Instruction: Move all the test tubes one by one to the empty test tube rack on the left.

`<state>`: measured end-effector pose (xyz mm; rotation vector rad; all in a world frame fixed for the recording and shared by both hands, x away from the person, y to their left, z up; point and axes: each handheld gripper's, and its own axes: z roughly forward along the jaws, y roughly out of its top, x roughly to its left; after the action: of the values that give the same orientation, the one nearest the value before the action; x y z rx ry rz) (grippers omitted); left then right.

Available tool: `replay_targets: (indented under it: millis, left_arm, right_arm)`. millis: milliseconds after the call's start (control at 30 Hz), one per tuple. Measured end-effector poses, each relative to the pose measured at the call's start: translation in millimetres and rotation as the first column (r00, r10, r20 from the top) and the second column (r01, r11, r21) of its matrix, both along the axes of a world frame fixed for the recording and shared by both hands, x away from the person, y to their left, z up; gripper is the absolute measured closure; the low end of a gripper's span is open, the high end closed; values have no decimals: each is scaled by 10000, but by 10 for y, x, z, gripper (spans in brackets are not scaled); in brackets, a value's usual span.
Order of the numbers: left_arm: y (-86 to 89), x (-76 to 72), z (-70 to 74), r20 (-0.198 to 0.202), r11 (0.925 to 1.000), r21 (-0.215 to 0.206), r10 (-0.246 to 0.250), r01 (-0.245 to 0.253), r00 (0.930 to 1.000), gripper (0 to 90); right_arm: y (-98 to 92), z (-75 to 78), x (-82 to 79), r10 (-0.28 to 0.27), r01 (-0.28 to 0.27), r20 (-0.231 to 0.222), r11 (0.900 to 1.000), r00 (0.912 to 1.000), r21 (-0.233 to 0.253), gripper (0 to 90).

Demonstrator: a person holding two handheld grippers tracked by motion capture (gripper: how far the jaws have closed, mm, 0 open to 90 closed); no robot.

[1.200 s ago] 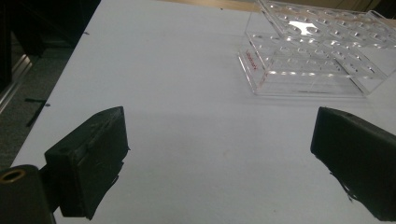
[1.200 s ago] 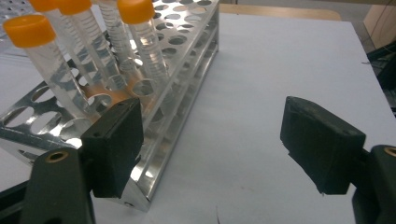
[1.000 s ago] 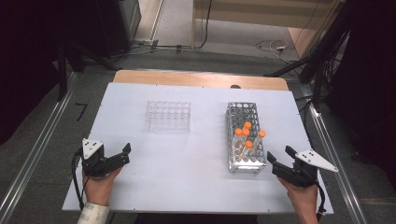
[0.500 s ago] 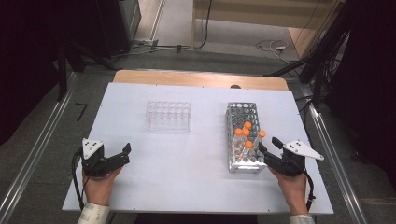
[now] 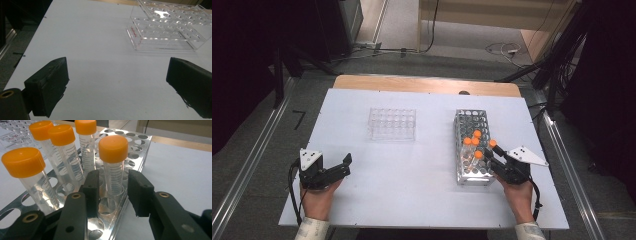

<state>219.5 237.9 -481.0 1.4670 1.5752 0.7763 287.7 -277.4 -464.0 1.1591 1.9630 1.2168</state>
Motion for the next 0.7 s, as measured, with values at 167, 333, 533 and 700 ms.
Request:
replay_targets:
  millis: [167,333,533,700]
  left_arm:
    - [5,-3,3,4,10000,-15,-7,7,10000,47]
    - [9,-4,3,7,10000,-37,-10,10,10000,48]
    - [5,-5,5,19,10000,-24,-17,17,10000,48]
    - [2,-6,7,23,10000,-7,-24,24,10000,48]
  right_arm:
    - [25,-15,34,12,-12,-37,10000,10000,-71,668]
    - [25,-25,47,-33,33,-26,10000,10000,-49,700]
    - [21,-7,40,-81,81,60,10000,9999,-33,710]
    - [1,69,19,-155,151,247,9997,9996,170,713]
